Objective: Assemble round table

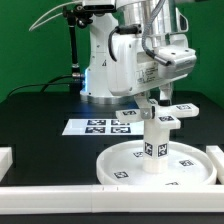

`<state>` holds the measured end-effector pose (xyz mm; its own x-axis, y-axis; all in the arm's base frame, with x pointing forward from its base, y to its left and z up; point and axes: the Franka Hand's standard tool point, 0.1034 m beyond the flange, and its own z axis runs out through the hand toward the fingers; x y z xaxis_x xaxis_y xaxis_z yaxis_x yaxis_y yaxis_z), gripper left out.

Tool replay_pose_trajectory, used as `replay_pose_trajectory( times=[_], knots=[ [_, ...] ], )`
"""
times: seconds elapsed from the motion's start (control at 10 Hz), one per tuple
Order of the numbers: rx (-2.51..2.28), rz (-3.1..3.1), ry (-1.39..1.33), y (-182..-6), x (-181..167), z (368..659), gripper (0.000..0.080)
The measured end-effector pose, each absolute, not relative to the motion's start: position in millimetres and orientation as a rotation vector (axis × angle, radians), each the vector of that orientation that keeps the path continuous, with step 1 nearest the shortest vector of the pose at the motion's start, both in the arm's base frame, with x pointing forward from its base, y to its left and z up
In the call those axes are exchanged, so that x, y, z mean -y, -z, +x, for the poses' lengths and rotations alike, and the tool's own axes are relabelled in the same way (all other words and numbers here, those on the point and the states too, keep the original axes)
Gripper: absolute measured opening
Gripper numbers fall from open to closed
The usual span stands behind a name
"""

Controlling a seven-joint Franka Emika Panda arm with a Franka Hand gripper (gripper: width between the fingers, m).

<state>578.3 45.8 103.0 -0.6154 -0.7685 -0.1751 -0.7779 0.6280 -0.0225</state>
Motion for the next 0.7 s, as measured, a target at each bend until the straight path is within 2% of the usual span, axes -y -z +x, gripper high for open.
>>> replay_pose_trajectory(
  times=[0.2,0.3,0.4,0.6,0.7],
  knots=[
    [-2.649,-1.346,-0.076,-102.5,-46.3,577.9,0.0443],
    [-2.644,-1.360,-0.087,-104.2,-47.8,577.5,0.0586],
    [-2.628,-1.384,-0.119,-113.3,-52.0,577.0,0.0632],
    [-2.589,-1.386,-0.129,-134.0,-58.5,580.7,0.0646],
    [-2.581,-1.387,-0.128,-137.3,-60.2,581.8,0.0646]
  ],
)
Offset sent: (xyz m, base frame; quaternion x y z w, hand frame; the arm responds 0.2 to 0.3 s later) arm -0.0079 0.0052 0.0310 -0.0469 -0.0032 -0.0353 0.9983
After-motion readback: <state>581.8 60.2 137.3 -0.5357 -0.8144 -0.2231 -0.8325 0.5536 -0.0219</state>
